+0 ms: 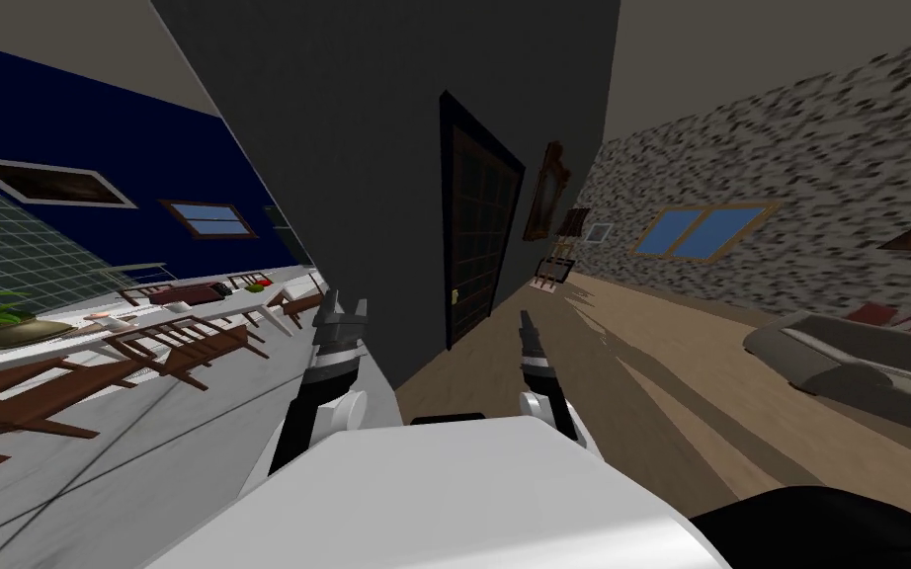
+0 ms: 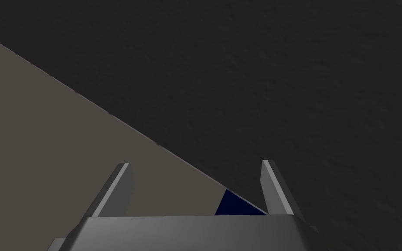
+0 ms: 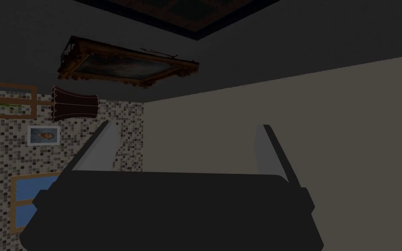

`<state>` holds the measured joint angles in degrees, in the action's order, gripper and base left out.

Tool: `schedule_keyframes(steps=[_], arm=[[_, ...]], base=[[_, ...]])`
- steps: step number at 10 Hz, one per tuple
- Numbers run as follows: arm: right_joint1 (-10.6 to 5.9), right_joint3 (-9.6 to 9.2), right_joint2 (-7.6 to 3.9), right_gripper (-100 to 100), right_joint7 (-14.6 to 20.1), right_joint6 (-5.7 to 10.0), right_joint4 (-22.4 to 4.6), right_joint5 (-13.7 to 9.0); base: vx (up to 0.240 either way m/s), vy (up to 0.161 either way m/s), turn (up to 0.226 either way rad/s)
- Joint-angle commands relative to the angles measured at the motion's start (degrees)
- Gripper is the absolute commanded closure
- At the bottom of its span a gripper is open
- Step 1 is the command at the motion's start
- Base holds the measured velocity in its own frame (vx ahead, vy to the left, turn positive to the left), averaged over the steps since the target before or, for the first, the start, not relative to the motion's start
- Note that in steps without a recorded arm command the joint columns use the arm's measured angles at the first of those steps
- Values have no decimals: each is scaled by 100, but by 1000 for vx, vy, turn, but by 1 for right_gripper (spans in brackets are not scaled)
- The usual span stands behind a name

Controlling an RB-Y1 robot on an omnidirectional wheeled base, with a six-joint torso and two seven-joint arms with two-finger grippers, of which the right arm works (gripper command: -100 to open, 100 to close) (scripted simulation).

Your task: Pull the door open

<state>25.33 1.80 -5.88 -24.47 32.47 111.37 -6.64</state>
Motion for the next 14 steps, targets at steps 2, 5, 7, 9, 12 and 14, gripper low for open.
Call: schedule_keyframes(steps=[2,5,7,9,12,14], arm=[[-109,-64,-32,-100,-420,80,-376,-10],[-228,-121,-95,-100,-880,202,-839,-35],[-308,-160,-137,-100,-1190,285,-1125,-52],[-349,-180,-158,-100,-1349,328,-1312,-61],[-473,-239,-221,-100,-1821,455,-1795,-87],[-556,-279,-262,-100,-2149,541,-2118,-105]], base=[[80,-43,167],[88,-64,182],[96,-62,192],[48,-29,99],[66,-51,209],[91,-78,192]])
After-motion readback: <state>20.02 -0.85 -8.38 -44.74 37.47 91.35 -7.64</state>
